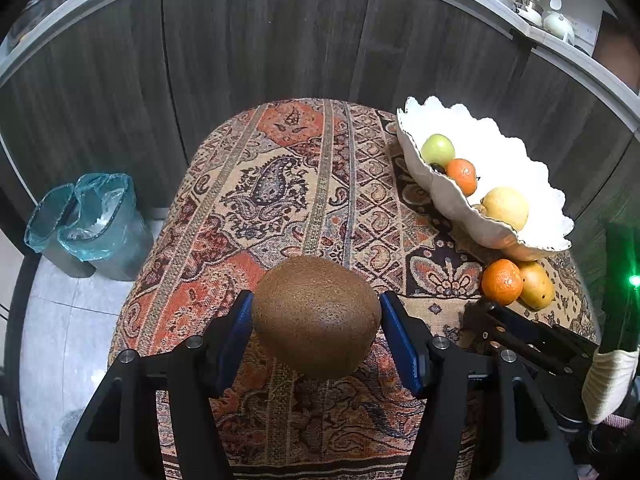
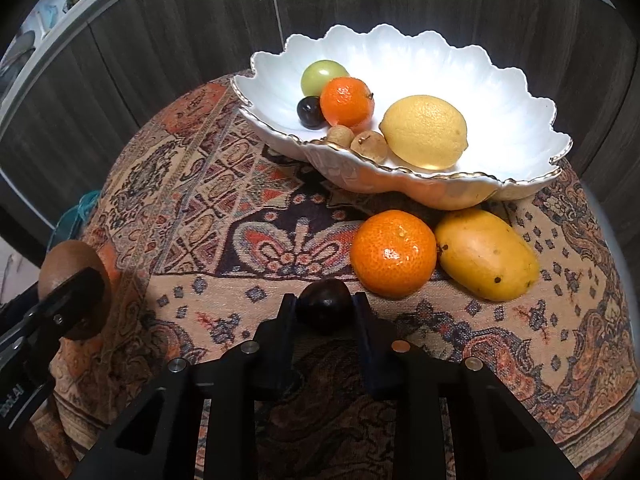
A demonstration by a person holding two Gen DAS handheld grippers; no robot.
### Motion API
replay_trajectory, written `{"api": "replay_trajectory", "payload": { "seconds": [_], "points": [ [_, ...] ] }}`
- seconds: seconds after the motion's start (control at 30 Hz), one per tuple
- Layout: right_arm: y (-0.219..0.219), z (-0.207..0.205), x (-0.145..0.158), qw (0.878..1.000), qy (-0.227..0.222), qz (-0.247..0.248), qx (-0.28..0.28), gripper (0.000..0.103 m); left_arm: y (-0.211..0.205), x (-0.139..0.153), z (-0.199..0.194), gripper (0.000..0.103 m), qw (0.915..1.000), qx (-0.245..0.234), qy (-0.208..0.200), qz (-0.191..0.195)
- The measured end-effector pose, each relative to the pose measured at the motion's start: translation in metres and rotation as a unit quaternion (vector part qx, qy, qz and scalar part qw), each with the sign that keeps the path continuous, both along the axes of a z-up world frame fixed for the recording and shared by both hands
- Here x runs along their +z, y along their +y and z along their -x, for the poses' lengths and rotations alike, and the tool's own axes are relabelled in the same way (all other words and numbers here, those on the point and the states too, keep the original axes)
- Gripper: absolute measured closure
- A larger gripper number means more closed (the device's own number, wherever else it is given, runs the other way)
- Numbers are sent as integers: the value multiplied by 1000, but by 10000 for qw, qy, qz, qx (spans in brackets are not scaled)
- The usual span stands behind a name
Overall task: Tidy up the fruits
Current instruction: 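Close the right tool on the dark plum while the left tool holds the kiwi, then carry the kiwi and plum over the white bowl and open both tools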
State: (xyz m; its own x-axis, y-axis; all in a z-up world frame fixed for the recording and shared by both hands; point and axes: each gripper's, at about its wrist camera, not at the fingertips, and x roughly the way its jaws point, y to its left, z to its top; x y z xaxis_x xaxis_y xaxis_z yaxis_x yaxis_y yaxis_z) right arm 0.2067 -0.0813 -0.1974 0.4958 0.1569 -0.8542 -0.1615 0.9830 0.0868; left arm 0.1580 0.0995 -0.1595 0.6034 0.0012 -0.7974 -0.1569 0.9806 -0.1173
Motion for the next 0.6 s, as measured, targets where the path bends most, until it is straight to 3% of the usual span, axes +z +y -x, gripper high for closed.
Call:
{"api": "replay_trajectory", "payload": {
  "seconds": [0.3,0.6],
  "points": [
    [-6,13,30,9995,-275,-104,121,74,-8,16,2,41,9999,-53,-128,44],
    [-21,11,77,9959,-891,-135,53,75,-31,48,-12,41,9987,-254,-430,68]
  ]
}}
